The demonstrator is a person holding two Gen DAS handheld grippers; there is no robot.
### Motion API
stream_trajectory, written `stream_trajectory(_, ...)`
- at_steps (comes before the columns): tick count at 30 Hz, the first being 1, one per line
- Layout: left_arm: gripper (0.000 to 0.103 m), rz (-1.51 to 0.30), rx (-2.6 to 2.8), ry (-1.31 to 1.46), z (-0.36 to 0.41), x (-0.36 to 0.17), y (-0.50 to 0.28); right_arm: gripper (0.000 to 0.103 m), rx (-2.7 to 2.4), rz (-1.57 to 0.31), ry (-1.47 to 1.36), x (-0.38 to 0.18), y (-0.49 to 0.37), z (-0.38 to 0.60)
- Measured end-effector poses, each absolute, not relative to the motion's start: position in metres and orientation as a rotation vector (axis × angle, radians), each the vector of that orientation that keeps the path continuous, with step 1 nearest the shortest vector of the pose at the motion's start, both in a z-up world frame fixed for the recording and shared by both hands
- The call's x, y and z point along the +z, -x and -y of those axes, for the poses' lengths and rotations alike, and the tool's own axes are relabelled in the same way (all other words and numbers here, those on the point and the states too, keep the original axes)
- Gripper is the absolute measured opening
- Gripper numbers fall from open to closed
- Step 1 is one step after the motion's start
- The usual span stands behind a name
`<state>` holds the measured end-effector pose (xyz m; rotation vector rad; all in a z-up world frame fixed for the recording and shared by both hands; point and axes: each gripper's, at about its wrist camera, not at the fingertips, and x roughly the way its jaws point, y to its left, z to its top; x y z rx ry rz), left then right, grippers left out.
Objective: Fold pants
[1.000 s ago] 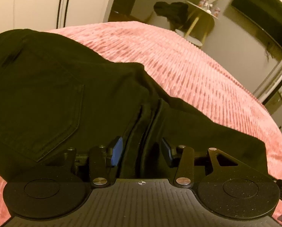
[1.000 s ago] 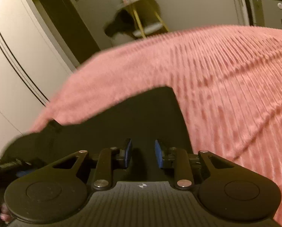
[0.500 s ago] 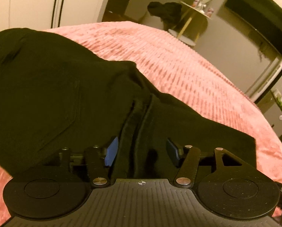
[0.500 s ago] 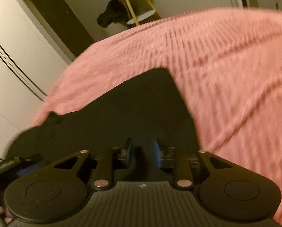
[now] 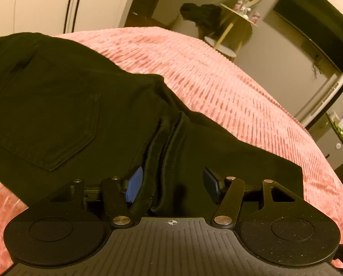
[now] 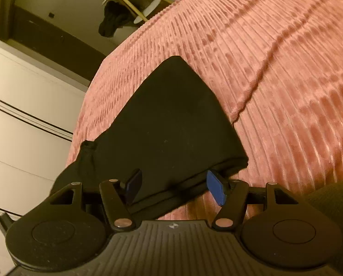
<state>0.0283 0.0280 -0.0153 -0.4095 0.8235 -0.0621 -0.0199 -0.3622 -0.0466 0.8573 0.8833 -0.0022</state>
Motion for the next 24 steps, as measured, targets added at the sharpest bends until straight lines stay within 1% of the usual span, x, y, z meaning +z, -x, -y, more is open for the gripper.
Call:
stream_trajectory(4,0.067,-0.826,-0.06,0.411,-0.029,-0.016,-0.027,0.062,-0.032,-0.925,-0.859,-0.053,0.013,0.362)
stream_trajectory(8,0.069,-0.834,-0.055,0.431,-0.03,-0.018,-0.028,0.062,-0.046,-0.923,-0.863,-0.058,0.008,0.361)
stream_trajectory(9,0.069,-0.837,-0.053,0.429,-0.03,-0.019,-0.028,0.06,-0.052,-0.92,-0.866,-0.06,0.007,0.361)
stream_trajectory(10,0.07,-0.841,-0.052,0.424,-0.029,-0.019,-0.029,0.053,-0.057,-0.915,-0.865,-0.06,0.007,0.362)
stream_trajectory(11,0.07,-0.844,-0.051,0.422,-0.029,-0.019,-0.029,0.049,-0.071,-0.909,-0.852,-0.06,0.007,0.361)
stream_trajectory(13,0.072,-0.849,-0.051,0.425,-0.029,-0.02,-0.03,0.035,-0.093,-0.913,-0.81,-0.059,0.007,0.358)
stream_trajectory(14,0.073,-0.853,-0.053,0.43,-0.029,-0.02,-0.03,0.032,-0.108,-0.916,-0.78,-0.058,0.007,0.356)
stream_trajectory(15,0.073,-0.856,-0.052,0.432,-0.029,-0.02,-0.03,0.025,-0.123,-0.919,-0.756,-0.058,0.007,0.354)
stream_trajectory(16,0.073,-0.859,-0.051,0.433,-0.029,-0.021,-0.03,0.023,-0.136,-0.924,-0.737,-0.057,0.007,0.355)
stream_trajectory(20,0.073,-0.866,-0.038,0.444,-0.032,-0.02,-0.029,0.022,-0.188,-0.936,-0.65,-0.054,0.005,0.349)
stream_trajectory(23,0.074,-0.861,-0.029,0.478,-0.039,-0.019,-0.026,0.022,-0.19,-0.94,-0.659,-0.054,0.006,0.352)
stream_trajectory(24,0.074,-0.86,-0.022,0.491,-0.041,-0.019,-0.025,0.023,-0.187,-0.94,-0.667,-0.054,0.006,0.353)
